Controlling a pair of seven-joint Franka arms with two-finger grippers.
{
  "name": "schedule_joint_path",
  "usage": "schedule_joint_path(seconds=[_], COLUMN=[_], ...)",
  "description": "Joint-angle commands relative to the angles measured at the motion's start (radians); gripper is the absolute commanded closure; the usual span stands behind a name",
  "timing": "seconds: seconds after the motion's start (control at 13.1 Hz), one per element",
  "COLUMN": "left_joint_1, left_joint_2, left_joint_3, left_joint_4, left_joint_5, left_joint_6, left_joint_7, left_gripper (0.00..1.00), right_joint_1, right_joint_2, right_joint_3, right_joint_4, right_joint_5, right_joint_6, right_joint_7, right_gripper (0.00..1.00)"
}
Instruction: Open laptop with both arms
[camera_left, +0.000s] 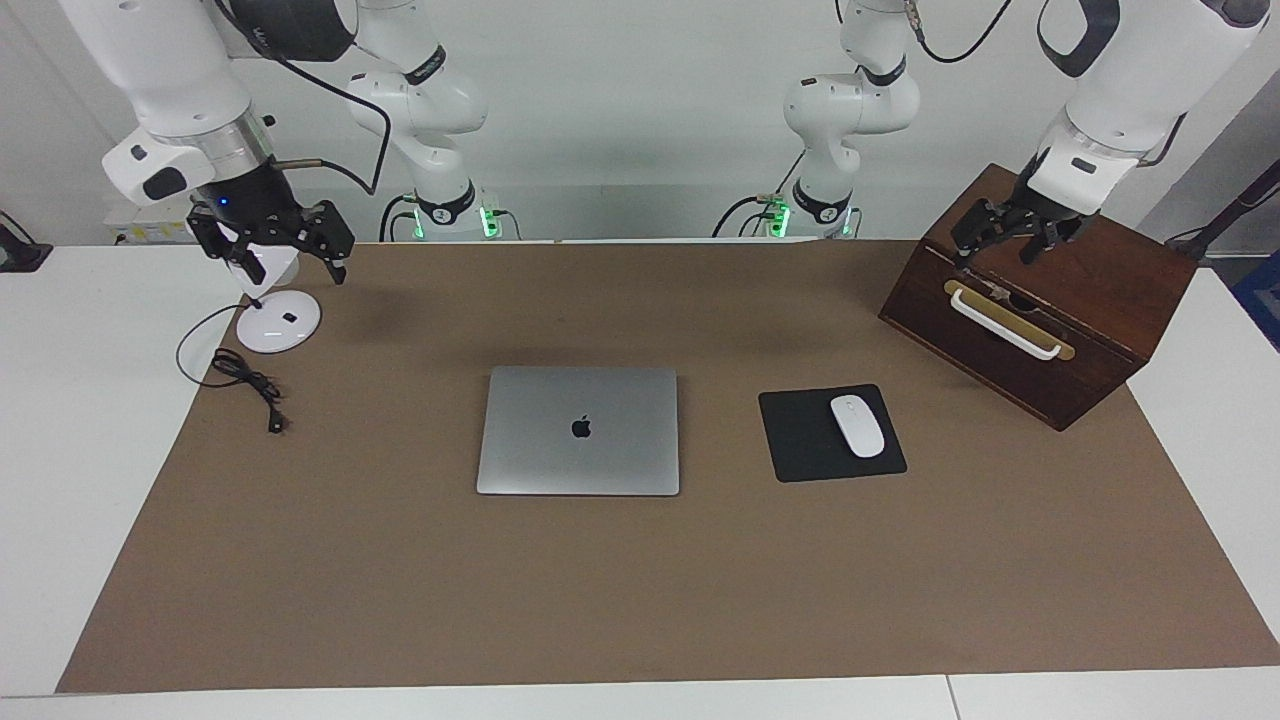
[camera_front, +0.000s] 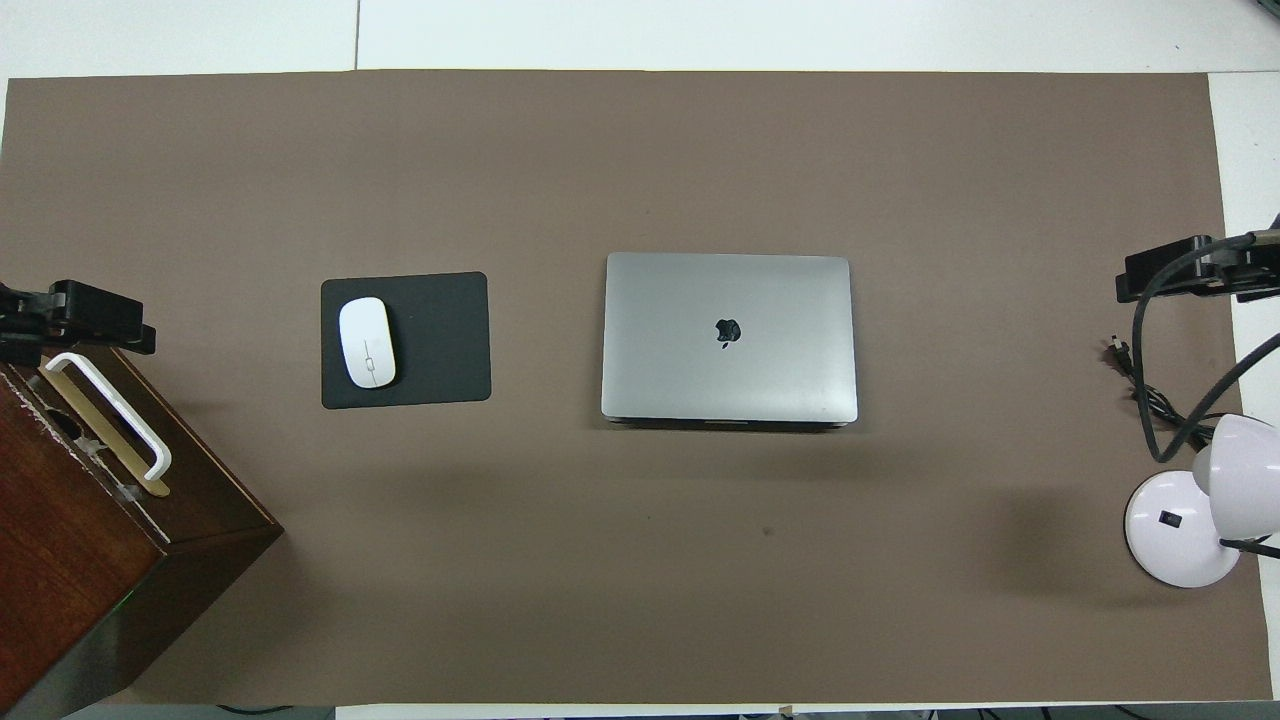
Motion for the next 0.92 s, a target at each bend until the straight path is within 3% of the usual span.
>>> schedule_joint_path(seconds=[0.0,0.76,0.84], left_joint_1=[-0.013,-0.013,-0.016], left_joint_2=[-0.009,-0.014,-0.015], left_joint_3=[0.007,0.007,0.007], left_joint_4=[-0.018,-0.021,-0.023], left_joint_5=[0.005,0.002,0.002], left_joint_6=[0.021,0.020,0.018], left_joint_7=[-0.004,-0.013,-0.015], left_gripper=[0.00,0.01,0.22], right_joint_1=[-0.006,-0.007,-0.007], right_joint_2=[-0.005,-0.005,-0.007], right_joint_3=[0.000,0.002,0.002], right_joint_4=[-0.023,-0.024,-0.024], right_joint_5=[0.023,0.023,0.023], right_joint_6=[0.007,0.012,0.013], right_joint_7=[0.022,0.030,0.030], right_gripper=[0.00,0.00,0.00])
